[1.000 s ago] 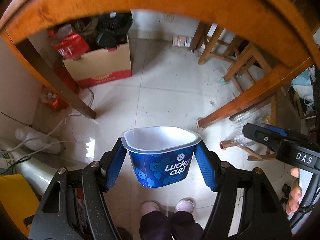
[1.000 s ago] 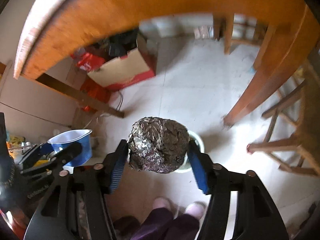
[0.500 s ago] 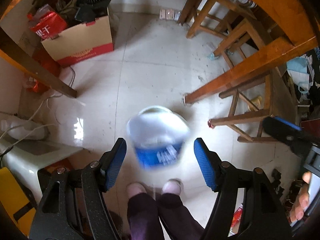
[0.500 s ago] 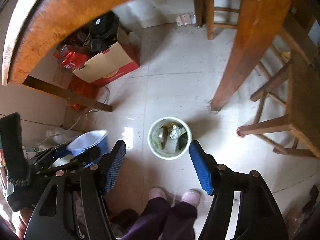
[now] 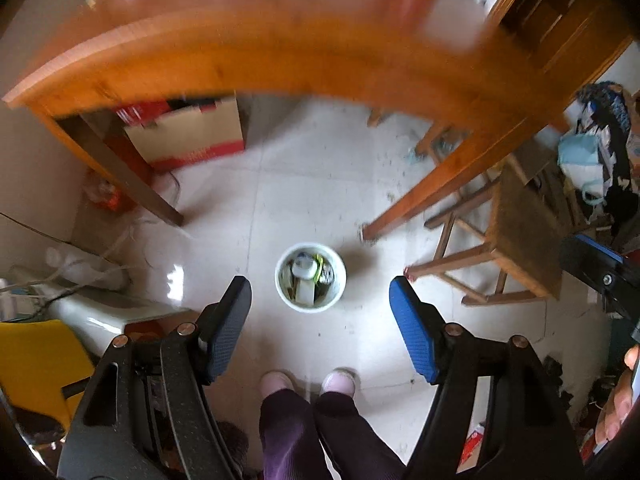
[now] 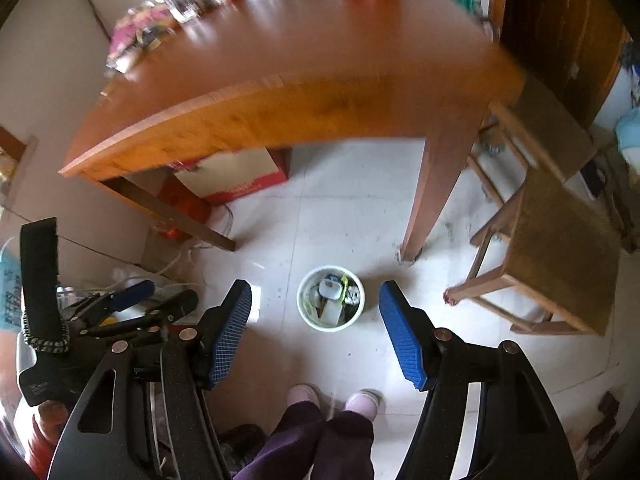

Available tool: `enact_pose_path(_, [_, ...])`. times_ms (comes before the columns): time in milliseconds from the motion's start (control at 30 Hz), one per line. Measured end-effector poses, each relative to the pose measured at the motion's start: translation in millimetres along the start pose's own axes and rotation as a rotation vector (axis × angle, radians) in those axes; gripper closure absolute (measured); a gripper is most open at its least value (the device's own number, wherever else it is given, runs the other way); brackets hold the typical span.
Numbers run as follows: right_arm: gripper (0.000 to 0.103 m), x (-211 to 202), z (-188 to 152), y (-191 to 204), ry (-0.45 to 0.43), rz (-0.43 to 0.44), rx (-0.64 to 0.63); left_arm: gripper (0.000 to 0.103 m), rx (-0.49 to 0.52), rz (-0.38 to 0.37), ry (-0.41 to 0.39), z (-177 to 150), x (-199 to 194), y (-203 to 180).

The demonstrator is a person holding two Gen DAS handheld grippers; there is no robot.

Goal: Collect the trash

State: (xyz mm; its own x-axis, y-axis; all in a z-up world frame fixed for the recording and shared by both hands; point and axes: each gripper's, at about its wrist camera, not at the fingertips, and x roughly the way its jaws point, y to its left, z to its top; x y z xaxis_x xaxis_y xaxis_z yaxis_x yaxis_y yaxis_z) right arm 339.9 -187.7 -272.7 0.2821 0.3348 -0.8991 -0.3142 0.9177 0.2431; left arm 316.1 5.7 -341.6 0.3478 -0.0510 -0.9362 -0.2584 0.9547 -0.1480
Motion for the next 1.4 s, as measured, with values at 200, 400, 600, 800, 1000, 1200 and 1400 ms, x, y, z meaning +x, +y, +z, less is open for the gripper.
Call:
enact_pose_path(200, [0.041,-95.5,0.8,18.3,-0.149,-0.018,-0.031,0.033,0.000,-0.030,-0.155,-3.2,-114.8,-9.3])
enact_pose_path(400, [0.041,-195.2,-16.0,41.8,-0.342,-0.010,-0.036,0.033,0.073,-0.058,-0.339,-22.7,-233.0,-15.7])
enact_pose_path(600, [0.041,-281.9,-55.2,75.4,-0.540,-0.009,-0.058,0.032,0.120,-0.105,-0.525,-62.7,-337.7,-9.4])
enact_pose_path(800, [0.040,-327.5,-96.9,120.8,-0.660,-0.026,-0.134,0.019,0.128,-0.117,-0.684,-114.6,-411.9,11.5])
enact_pose_path(1000, [0.013,-342.3,-125.0,144.8,-0.719,-0.042,-0.187,0.005,0.125,-0.094,-0.766,-156.6,-449.5,24.8])
enact_pose_path(1200, [0.004,-349.4,-142.8,154.2,-0.728,-0.057,-0.200,0.005,0.128,-0.087,-0.794,-178.7,-466.6,31.0])
enact_pose_path(1400, [0.004,-357.3,-155.2,156.0,-0.729,-0.067,-0.200,0.005,0.135,-0.094,-0.811,-189.7,-474.3,31.4])
